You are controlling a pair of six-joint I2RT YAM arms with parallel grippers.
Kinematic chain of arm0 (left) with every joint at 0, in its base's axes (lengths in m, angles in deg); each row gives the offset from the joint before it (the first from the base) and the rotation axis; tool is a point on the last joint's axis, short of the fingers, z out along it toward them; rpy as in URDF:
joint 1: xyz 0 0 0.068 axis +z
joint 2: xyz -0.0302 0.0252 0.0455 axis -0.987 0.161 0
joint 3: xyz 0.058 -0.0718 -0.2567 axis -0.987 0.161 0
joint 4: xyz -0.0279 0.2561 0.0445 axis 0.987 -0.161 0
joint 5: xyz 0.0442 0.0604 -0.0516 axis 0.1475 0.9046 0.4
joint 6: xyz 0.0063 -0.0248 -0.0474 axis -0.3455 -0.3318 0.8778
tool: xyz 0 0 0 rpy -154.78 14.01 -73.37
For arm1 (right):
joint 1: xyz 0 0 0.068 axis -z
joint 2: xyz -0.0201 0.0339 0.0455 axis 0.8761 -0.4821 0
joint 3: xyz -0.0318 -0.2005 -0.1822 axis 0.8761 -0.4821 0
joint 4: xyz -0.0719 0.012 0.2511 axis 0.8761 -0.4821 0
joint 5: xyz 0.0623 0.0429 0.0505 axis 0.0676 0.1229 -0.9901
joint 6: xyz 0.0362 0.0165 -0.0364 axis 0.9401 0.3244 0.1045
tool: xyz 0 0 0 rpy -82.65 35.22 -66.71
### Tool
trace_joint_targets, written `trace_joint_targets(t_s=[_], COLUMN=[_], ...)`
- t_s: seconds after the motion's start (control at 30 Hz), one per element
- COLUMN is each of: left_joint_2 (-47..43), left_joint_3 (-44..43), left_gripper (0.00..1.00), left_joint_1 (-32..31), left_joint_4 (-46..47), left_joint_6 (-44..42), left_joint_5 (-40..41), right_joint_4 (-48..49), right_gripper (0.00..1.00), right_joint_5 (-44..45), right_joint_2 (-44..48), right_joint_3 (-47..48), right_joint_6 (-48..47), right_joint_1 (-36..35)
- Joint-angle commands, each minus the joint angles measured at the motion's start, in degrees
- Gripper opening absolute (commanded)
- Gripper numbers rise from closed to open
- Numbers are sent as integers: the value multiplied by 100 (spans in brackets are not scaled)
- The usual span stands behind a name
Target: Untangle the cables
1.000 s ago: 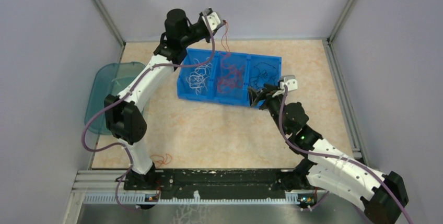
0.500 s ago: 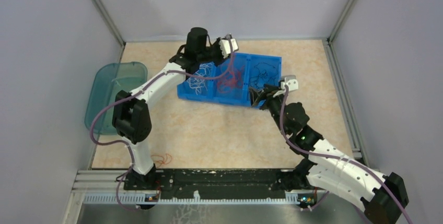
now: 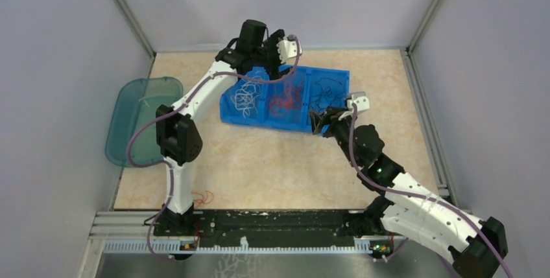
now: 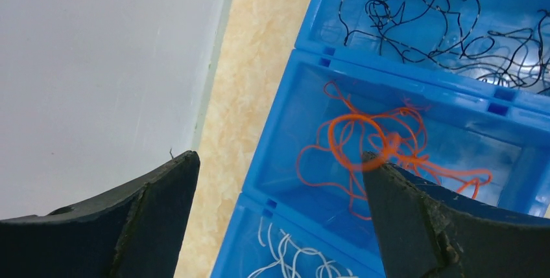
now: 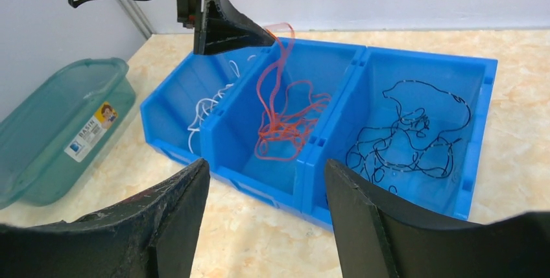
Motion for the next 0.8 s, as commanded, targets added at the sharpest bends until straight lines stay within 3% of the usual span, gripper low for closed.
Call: trace_joint_targets(t_s=[0.0, 0.17, 0.27, 0.37, 0.47, 0.6, 0.77], left_joint_2=[197, 280, 103, -330, -1132, -2567, -3703], left_joint_3=[-863, -1191, -1169, -1028, -393, 1054, 2119], left_gripper=[100, 100, 100, 100, 100, 100, 100], left_joint_1=[133, 130, 204, 569, 1000, 1570, 2306], left_joint_4=[-1600, -2969, -2846, -2646, -2507, -1813, -1291], left_joint_6=[-764, -1488, -821, 23, 613, 1217, 1888], left_joint_5=[-122, 62, 31, -598, -1089, -1100, -878], right_joint_4=[-231, -622, -637, -462, -281, 351, 43], right_gripper=[66, 66, 66, 68, 69, 70, 74], right_joint_5=[-214, -422, -651, -1283, -2371, -4488, -5372], right_joint_2=[40, -208, -296, -485, -974, -2037, -3874], right_joint_3=[563, 904, 985, 975, 1108, 1336, 2391], right_joint_6=[55, 120, 165, 9, -127, -202, -1304], right_joint_1=[54, 53, 55, 53, 55, -97, -1171])
